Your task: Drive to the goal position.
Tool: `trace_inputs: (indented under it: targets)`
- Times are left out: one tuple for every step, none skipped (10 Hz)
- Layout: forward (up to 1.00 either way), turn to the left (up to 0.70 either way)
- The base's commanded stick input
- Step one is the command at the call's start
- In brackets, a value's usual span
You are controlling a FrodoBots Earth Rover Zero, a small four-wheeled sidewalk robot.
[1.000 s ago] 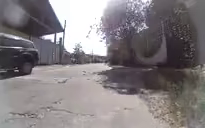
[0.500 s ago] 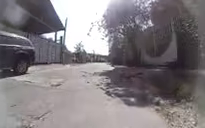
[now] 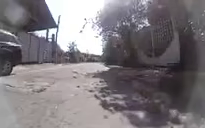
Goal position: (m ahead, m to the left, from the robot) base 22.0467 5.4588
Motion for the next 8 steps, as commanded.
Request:
trace_inputs:
  targets:
    - [1.0,0.0]
    - [1.0,0.0]
    - [1.0,0.0]
    - [1.0,0.0]
    - [1.0,0.0]
    - [1.0,0.0]
    - [1.0,0.0]
    - [1.0,0.0]
